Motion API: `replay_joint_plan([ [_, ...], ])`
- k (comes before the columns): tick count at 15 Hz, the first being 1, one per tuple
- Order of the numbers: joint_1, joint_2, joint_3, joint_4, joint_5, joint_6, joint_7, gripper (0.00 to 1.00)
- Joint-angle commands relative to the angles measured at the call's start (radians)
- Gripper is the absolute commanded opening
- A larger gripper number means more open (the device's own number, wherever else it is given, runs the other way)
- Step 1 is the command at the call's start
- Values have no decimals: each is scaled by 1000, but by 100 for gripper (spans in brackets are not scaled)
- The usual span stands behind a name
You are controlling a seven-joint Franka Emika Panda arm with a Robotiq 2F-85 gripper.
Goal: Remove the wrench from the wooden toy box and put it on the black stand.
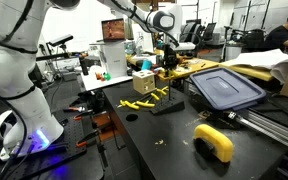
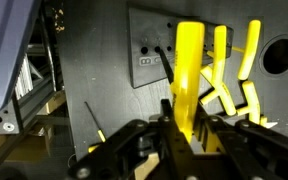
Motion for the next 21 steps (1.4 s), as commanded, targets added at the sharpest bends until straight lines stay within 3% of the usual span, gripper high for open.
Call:
replay_joint_plan([
  [1, -12, 13, 3, 27, 10, 16, -26, 6],
  [11, -1, 8, -1, 10, -2, 13, 2, 6],
  [12, -1, 9, -1, 10, -2, 13, 2, 22],
  [21, -1, 19, -1, 9, -2, 13, 3, 22],
])
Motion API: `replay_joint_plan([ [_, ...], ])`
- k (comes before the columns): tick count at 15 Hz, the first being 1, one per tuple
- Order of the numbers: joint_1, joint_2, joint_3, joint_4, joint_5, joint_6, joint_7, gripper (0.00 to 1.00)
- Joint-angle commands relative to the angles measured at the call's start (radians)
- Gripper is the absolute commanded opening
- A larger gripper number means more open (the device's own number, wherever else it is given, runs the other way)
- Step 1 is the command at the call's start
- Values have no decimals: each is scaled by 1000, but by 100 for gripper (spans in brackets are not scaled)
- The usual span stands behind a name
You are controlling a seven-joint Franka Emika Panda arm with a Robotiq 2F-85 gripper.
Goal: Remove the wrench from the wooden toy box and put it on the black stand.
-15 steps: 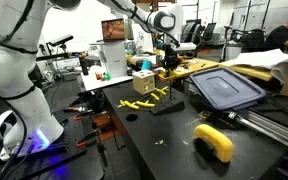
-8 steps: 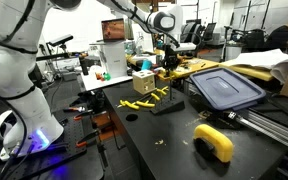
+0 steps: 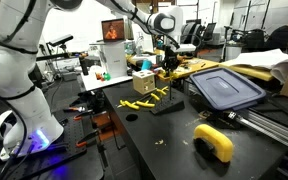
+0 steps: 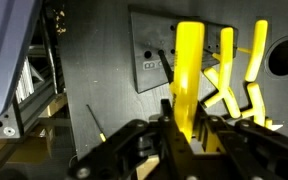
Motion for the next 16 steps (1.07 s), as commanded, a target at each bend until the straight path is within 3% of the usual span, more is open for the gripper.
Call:
replay_joint_plan([
  [1, 0, 0, 0, 2, 0, -3, 0, 22],
  [4, 0, 0, 0, 2, 0, -3, 0, 22],
  [5, 3, 8, -3, 10, -2, -7, 7, 6],
  [16, -68, 17, -6, 10, 51, -4, -44, 6],
])
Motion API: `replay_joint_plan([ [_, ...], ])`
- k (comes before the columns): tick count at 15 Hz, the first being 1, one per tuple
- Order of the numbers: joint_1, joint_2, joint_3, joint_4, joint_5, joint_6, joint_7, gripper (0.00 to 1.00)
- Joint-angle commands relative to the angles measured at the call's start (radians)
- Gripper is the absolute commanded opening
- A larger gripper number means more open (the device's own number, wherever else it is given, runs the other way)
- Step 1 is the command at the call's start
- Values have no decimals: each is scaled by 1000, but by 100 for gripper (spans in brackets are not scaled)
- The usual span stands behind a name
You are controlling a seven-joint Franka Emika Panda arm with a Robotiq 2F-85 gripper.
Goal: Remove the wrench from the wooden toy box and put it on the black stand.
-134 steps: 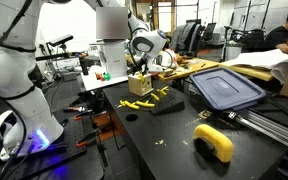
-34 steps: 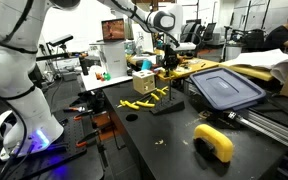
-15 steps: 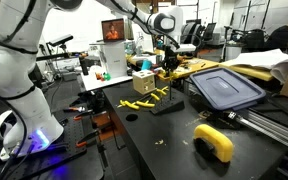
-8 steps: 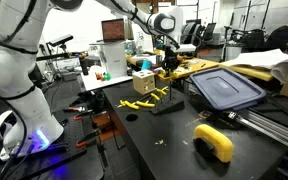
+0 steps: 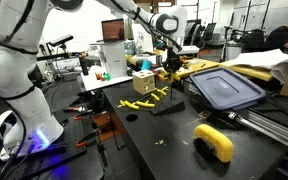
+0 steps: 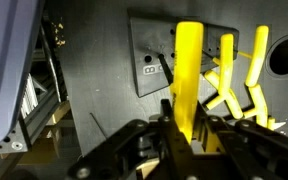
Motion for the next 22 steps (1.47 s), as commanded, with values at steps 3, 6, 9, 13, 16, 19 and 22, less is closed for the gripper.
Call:
replay_joint_plan([
  [3, -53, 3, -3, -11, 42, 13, -69, 6],
  [6, -71, -5, 2, -27, 75, 39, -107, 6],
  [9, -84, -17, 5, -53, 94, 73, -180, 6],
  [13, -94, -29, 4, -88, 101, 136, -264, 54],
  [16, -110, -27, 6, -120, 107, 198, -312, 77],
  [19, -124, -32, 9, -148, 111, 243, -357, 98],
  [22, -137, -35, 11, -162, 112, 265, -408, 100],
])
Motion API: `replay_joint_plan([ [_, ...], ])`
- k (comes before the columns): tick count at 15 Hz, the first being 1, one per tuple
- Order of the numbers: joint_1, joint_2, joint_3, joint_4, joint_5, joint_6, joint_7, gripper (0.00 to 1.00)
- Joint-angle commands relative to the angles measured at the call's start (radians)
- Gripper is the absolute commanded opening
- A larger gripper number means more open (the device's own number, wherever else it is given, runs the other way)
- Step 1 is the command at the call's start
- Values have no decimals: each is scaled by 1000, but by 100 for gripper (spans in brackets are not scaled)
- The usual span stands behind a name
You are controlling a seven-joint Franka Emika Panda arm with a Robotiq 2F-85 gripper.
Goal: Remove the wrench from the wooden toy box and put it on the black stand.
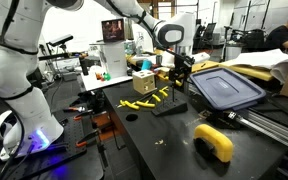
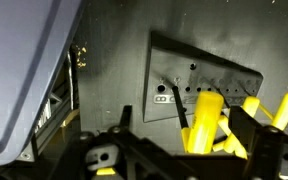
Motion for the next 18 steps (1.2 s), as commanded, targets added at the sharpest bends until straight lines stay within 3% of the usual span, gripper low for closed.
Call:
replay_joint_plan([
  [1, -19, -32, 5, -43, 15, 35, -81, 100],
  [9, 2, -88, -46, -38, -67, -24, -50, 100],
  [18, 17, -161, -66, -22, -128, -200, -69, 100],
])
